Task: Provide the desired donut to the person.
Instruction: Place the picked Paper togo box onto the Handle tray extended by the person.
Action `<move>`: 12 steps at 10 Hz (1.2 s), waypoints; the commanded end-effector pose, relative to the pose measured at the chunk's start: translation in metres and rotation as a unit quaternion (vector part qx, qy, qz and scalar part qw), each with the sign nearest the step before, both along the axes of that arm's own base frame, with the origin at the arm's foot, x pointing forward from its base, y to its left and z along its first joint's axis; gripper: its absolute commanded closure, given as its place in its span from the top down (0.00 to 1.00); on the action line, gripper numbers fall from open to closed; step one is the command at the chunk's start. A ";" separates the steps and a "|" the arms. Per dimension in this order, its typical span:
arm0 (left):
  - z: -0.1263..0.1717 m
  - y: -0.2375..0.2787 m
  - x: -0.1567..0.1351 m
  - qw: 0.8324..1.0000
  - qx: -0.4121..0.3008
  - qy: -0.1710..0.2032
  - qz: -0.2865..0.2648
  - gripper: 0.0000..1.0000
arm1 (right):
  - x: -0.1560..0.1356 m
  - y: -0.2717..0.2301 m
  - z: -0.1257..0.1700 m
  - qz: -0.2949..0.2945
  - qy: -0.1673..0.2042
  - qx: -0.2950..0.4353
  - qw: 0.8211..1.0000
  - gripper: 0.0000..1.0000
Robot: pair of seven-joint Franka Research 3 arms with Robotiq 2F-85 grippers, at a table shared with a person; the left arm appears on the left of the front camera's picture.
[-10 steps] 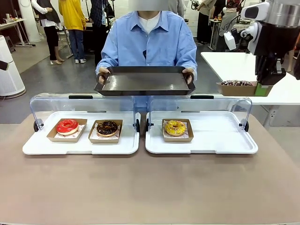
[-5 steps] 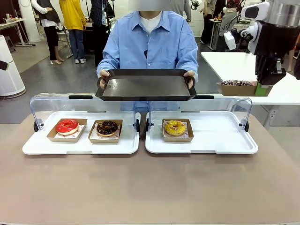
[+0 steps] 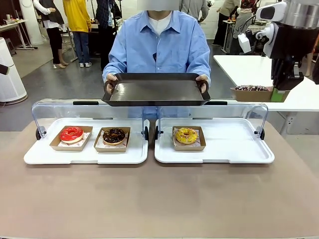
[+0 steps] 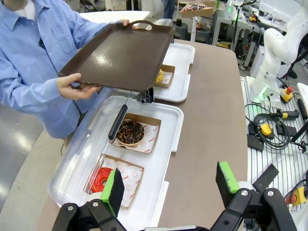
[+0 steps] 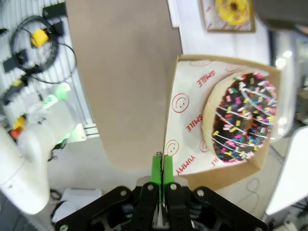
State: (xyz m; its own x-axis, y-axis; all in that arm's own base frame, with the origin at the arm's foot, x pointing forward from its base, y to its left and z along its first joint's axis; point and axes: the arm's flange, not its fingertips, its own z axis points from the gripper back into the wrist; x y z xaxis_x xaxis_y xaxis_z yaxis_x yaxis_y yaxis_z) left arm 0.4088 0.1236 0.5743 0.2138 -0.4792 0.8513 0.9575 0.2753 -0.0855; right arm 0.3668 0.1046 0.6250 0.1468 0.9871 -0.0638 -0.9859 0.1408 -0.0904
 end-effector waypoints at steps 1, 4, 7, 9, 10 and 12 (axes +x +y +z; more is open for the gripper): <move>0.002 0.000 -0.001 1.000 -0.002 -0.002 0.000 1.00 | 0.025 0.028 0.012 0.012 -0.021 -0.016 1.000 0.02; 0.002 0.000 -0.001 1.000 -0.002 -0.002 0.000 1.00 | 0.071 0.057 0.025 0.049 -0.068 0.009 0.996 0.02; 0.002 0.000 -0.001 1.000 -0.002 -0.002 0.000 1.00 | 0.119 0.103 0.017 0.115 -0.085 0.028 0.989 0.02; 0.002 0.000 -0.001 1.000 -0.002 -0.002 0.000 1.00 | 0.144 0.136 0.014 0.146 -0.102 0.038 0.983 0.02; 0.002 0.000 -0.001 1.000 -0.002 -0.002 0.000 1.00 | 0.151 0.153 0.012 0.165 -0.111 0.034 0.979 0.02; 0.002 0.000 -0.001 1.000 -0.002 -0.002 0.000 1.00 | 0.171 0.173 0.005 0.166 -0.112 0.031 0.979 0.02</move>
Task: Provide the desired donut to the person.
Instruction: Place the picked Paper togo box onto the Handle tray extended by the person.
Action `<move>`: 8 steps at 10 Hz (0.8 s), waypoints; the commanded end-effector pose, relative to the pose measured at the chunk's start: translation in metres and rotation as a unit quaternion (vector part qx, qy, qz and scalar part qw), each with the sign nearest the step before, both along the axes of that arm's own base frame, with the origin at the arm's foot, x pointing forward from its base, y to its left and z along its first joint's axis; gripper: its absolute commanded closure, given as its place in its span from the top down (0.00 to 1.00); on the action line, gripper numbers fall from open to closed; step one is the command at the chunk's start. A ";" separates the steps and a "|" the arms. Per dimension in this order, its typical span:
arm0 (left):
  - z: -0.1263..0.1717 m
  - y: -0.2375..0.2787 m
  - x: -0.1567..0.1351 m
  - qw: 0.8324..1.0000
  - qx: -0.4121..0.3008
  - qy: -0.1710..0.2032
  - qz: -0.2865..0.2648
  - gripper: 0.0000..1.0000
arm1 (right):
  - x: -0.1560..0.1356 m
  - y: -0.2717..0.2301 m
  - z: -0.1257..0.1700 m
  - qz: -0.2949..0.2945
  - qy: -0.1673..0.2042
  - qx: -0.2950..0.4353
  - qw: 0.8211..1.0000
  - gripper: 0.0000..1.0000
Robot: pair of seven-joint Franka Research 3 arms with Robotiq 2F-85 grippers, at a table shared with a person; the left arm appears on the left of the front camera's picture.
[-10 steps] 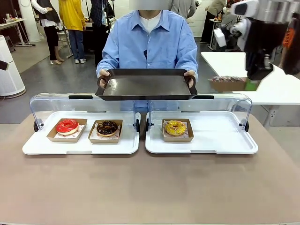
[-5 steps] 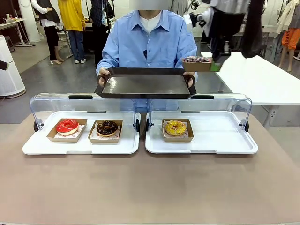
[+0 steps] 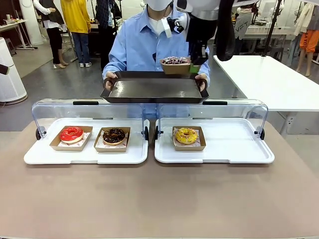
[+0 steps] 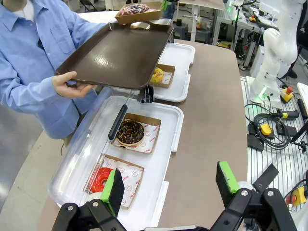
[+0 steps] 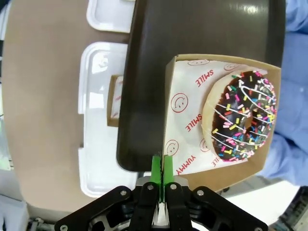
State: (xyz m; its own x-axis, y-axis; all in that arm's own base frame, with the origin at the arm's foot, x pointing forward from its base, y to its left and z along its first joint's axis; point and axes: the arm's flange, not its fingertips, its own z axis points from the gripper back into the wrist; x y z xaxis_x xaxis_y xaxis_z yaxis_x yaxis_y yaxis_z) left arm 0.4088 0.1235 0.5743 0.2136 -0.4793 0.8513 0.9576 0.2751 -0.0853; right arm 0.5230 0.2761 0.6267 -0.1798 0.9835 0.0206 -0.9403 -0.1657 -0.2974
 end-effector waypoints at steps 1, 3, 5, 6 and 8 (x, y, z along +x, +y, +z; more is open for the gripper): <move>0.002 0.000 -0.001 1.000 -0.002 -0.002 0.000 1.00 | 0.022 0.001 -0.004 -0.012 -0.002 -0.013 1.000 0.02; 0.002 0.000 -0.001 1.000 -0.002 -0.002 0.000 1.00 | 0.032 -0.006 -0.023 -0.026 0.032 0.000 0.999 0.02; 0.002 0.000 -0.001 1.000 -0.002 -0.002 0.000 1.00 | 0.038 -0.013 -0.031 -0.035 0.055 0.000 0.998 0.02; 0.002 0.000 -0.001 1.000 -0.002 -0.002 0.000 1.00 | 0.038 -0.015 -0.036 -0.034 0.066 0.002 0.997 0.02; 0.002 0.000 -0.001 1.000 -0.002 -0.002 0.000 1.00 | 0.045 -0.015 -0.040 -0.033 0.088 0.013 0.996 0.02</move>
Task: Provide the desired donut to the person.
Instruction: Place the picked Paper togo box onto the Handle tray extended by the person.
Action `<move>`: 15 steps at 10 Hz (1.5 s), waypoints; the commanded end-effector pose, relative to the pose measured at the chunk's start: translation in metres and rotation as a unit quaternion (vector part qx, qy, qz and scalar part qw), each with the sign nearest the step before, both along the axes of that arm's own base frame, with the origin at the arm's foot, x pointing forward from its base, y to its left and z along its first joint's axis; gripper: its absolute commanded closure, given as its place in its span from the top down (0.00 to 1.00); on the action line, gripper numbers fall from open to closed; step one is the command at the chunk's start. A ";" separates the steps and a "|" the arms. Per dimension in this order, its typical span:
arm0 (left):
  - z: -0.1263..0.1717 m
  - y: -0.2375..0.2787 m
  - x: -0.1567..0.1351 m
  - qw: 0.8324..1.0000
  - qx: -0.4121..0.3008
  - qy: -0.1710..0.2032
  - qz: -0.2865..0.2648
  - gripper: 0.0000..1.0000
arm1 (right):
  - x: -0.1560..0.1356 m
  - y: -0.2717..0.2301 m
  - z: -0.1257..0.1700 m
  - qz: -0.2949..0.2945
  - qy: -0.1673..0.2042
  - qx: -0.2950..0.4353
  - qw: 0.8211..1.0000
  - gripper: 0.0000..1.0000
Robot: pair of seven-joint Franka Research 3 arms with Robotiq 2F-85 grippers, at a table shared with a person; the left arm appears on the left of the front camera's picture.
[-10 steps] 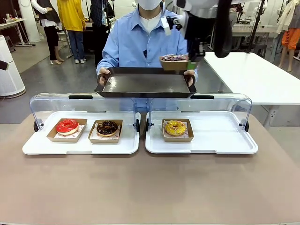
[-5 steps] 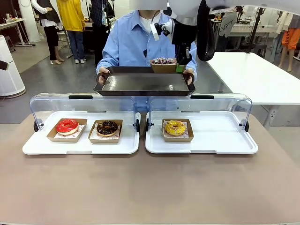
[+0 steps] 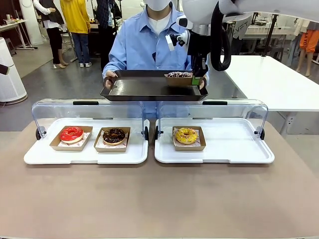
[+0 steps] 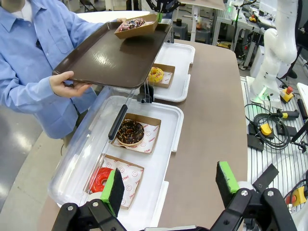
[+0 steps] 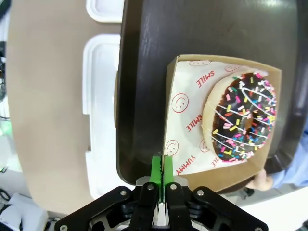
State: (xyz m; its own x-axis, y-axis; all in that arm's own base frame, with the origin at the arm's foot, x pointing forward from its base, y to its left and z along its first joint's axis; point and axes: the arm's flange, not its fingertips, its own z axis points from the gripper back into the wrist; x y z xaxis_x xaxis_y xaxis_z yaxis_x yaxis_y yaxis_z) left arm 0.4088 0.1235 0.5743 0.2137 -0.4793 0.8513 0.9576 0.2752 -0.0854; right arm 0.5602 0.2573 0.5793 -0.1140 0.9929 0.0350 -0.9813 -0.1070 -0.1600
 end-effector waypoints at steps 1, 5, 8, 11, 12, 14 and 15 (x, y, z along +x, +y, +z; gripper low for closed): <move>0.002 0.000 -0.001 1.000 -0.002 -0.002 0.000 1.00 | 0.009 0.005 0.005 -0.005 0.031 0.014 0.999 0.02; 0.002 0.000 -0.001 1.000 -0.002 -0.002 0.000 1.00 | 0.018 0.002 -0.007 -0.021 0.051 0.004 0.998 0.02; 0.002 0.000 -0.001 1.000 -0.002 -0.002 0.000 1.00 | 0.017 0.001 -0.008 -0.009 0.048 0.011 0.999 0.61; 0.002 0.000 -0.001 1.000 -0.002 -0.002 0.000 1.00 | 0.016 -0.002 -0.007 -0.006 0.044 0.010 0.999 0.62; 0.002 0.000 -0.001 1.000 -0.002 -0.002 0.000 1.00 | 0.015 -0.003 -0.006 -0.002 0.042 0.011 0.999 1.00; 0.002 0.000 -0.001 1.000 -0.002 -0.002 0.000 1.00 | 0.012 -0.003 -0.002 0.003 0.037 0.013 0.999 1.00; 0.002 0.000 -0.001 1.000 -0.002 -0.002 0.000 1.00 | 0.012 -0.002 0.000 0.005 0.035 0.013 0.999 1.00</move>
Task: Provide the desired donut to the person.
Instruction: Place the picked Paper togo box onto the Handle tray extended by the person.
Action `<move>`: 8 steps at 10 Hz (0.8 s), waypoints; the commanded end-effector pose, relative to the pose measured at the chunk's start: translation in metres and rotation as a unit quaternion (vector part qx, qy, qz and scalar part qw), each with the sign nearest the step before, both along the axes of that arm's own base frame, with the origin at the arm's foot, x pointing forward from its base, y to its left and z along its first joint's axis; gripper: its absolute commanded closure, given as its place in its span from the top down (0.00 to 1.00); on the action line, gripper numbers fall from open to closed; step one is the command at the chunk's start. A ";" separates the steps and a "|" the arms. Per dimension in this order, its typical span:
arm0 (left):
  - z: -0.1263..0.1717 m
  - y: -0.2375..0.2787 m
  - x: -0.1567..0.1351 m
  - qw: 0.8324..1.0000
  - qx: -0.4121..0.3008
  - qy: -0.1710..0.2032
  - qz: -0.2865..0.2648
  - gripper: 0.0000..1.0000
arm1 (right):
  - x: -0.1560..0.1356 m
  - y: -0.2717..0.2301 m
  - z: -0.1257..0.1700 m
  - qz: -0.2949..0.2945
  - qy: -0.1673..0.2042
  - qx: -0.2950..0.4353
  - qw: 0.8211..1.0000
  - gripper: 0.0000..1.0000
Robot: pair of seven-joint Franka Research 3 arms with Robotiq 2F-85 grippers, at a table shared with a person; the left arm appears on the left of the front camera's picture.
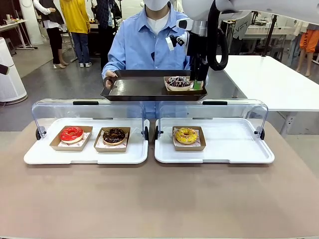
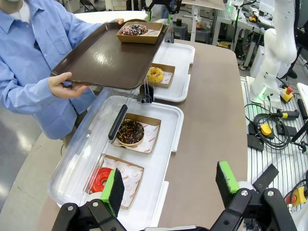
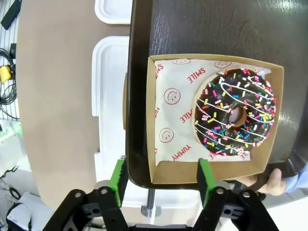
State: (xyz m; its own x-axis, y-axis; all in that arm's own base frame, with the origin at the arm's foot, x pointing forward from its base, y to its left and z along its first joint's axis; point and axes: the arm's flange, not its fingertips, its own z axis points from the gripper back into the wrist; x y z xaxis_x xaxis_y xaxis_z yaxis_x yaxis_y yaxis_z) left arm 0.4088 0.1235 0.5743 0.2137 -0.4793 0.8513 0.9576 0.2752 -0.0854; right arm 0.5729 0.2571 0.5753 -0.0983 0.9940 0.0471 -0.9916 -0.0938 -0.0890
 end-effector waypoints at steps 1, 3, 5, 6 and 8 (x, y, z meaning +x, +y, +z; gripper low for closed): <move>0.002 0.000 -0.001 1.000 -0.002 -0.002 0.000 1.00 | -0.002 -0.003 0.005 0.014 -0.001 0.009 1.000 1.00; 0.002 0.000 -0.001 1.000 -0.002 -0.002 0.000 1.00 | -0.004 -0.005 0.005 0.017 -0.001 0.009 1.000 1.00; 0.002 0.000 -0.001 1.000 -0.002 -0.002 0.000 1.00 | -0.007 -0.008 0.008 0.018 -0.001 0.008 1.000 1.00; 0.002 0.000 -0.001 1.000 -0.002 -0.002 0.000 1.00 | -0.007 -0.007 0.009 0.020 -0.002 0.008 1.000 1.00; 0.002 0.000 -0.001 1.000 -0.002 -0.002 0.000 1.00 | -0.011 -0.008 0.011 0.011 0.000 0.011 1.000 1.00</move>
